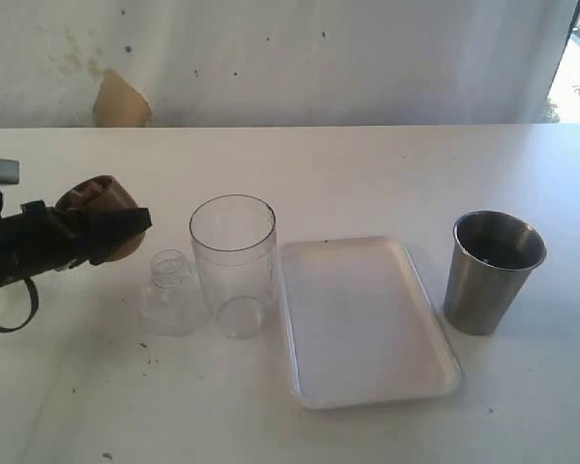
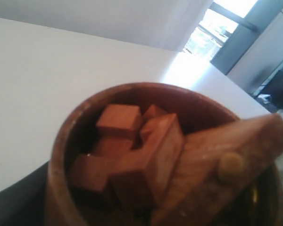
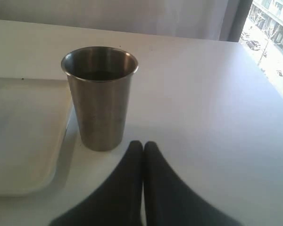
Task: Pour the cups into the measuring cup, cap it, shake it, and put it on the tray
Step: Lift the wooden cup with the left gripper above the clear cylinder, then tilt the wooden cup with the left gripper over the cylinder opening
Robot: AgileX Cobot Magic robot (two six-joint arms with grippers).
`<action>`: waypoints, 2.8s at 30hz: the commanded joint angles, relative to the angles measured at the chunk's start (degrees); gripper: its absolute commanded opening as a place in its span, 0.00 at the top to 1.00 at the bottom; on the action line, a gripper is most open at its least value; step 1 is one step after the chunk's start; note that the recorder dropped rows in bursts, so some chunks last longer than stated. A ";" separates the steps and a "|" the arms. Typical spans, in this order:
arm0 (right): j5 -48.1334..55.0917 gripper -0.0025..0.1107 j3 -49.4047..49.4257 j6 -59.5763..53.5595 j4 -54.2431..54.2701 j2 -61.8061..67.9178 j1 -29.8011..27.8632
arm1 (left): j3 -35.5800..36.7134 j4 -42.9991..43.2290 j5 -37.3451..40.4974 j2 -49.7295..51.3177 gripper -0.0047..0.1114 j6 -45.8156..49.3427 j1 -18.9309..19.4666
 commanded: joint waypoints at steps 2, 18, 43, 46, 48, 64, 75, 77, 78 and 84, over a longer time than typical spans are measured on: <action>-0.48 0.98 0.31 0.26 -0.39 -0.29 -0.33 | -5.11 3.04 -1.84 -3.46 0.96 -4.62 -2.85; -0.48 0.98 0.31 0.26 -0.39 -0.29 -0.33 | -23.87 13.20 17.65 -7.12 0.96 -1.05 -10.63; -0.48 0.98 0.31 0.26 -0.39 -0.29 -0.33 | -29.99 10.32 17.95 -1.74 0.96 14.68 -19.05; -0.48 0.98 0.31 0.26 -0.39 -0.29 -0.33 | -29.99 10.19 17.21 -1.74 0.96 18.86 -19.05; -0.48 0.98 0.31 0.26 -0.39 -0.29 -0.33 | -29.99 10.19 16.53 -1.74 0.96 18.61 -19.05; -0.48 0.98 0.31 0.26 -0.39 -0.29 -0.33 | -29.99 12.22 18.38 -1.74 0.96 29.03 -19.05; -0.48 0.98 0.31 0.26 -0.39 -0.29 -0.33 | -29.99 17.71 16.13 -2.84 0.96 29.77 -19.05; -0.48 0.98 0.31 0.26 -0.39 -0.29 -0.33 | -29.99 17.71 16.62 -3.49 0.96 31.17 -19.05; -0.48 0.98 0.31 0.26 -0.39 -0.29 -0.33 | -29.99 17.71 17.39 -3.96 0.96 31.82 -19.05; -0.48 0.98 0.31 0.26 -0.39 -0.29 -0.33 | -29.99 17.71 21.26 -5.55 0.96 32.35 -19.05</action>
